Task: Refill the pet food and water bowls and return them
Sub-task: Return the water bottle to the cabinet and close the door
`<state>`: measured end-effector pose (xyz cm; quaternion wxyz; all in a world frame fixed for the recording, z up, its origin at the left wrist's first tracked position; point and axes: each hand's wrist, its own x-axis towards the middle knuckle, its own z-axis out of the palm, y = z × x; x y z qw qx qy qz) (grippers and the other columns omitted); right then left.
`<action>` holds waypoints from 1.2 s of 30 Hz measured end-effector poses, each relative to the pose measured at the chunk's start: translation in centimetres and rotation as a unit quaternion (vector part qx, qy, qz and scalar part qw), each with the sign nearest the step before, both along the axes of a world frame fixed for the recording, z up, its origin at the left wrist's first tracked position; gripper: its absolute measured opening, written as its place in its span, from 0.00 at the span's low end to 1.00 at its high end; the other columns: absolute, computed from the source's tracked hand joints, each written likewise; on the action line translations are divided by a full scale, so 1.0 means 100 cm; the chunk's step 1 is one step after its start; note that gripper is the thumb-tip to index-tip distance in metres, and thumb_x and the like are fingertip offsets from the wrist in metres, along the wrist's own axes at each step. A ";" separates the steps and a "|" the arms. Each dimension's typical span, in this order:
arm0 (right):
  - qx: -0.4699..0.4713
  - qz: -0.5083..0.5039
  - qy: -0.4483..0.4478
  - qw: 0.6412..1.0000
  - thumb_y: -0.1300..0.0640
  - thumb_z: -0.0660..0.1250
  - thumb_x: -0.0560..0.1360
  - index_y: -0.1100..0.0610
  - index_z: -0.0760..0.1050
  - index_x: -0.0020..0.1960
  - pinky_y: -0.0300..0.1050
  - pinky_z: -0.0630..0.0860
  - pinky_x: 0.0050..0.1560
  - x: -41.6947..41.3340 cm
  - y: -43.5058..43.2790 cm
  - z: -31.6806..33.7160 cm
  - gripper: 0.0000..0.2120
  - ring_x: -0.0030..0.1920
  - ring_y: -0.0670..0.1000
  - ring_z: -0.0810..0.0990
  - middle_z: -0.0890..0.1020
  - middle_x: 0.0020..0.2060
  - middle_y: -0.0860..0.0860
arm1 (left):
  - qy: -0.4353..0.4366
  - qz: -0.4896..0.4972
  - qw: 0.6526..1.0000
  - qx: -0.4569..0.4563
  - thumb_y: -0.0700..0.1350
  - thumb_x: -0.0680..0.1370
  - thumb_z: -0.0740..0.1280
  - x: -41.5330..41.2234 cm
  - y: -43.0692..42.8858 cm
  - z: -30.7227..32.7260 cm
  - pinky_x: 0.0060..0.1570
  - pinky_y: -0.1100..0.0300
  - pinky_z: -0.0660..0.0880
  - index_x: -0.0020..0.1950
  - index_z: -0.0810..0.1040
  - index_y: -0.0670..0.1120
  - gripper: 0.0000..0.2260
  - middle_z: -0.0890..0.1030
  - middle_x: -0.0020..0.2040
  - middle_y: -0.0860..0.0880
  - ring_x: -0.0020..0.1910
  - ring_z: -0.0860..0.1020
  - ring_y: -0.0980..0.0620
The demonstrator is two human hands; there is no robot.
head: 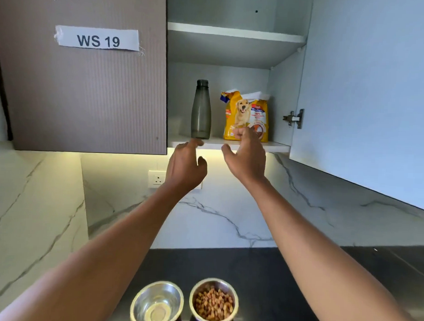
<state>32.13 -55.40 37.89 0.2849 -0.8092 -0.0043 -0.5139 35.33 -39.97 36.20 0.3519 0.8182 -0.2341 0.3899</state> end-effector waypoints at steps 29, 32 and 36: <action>-0.027 -0.146 -0.215 0.965 0.62 0.63 0.78 0.72 0.53 0.81 0.36 0.58 0.78 -0.267 -0.153 -0.010 0.36 0.82 0.61 0.59 0.57 0.82 0.66 | -0.010 0.032 0.999 -0.035 0.36 0.75 0.67 -0.177 -0.064 0.000 0.56 0.48 0.75 0.66 0.75 0.41 0.18 0.82 0.61 0.42 0.61 0.78 0.40; 0.005 -0.091 -0.250 0.964 0.65 0.61 0.81 0.74 0.54 0.80 0.24 0.51 0.72 -0.262 -0.158 -0.013 0.31 0.78 0.61 0.65 0.63 0.79 0.68 | -0.016 0.046 0.998 -0.036 0.36 0.75 0.66 -0.181 -0.067 -0.004 0.56 0.47 0.76 0.65 0.76 0.42 0.18 0.83 0.60 0.42 0.61 0.78 0.40; 0.003 -0.050 -0.282 0.958 0.70 0.58 0.82 0.73 0.60 0.78 0.28 0.59 0.74 -0.263 -0.157 -0.013 0.26 0.76 0.60 0.70 0.70 0.76 0.66 | -0.006 0.070 0.997 -0.029 0.37 0.75 0.66 -0.180 -0.062 -0.008 0.57 0.45 0.77 0.65 0.76 0.42 0.18 0.83 0.60 0.42 0.60 0.79 0.40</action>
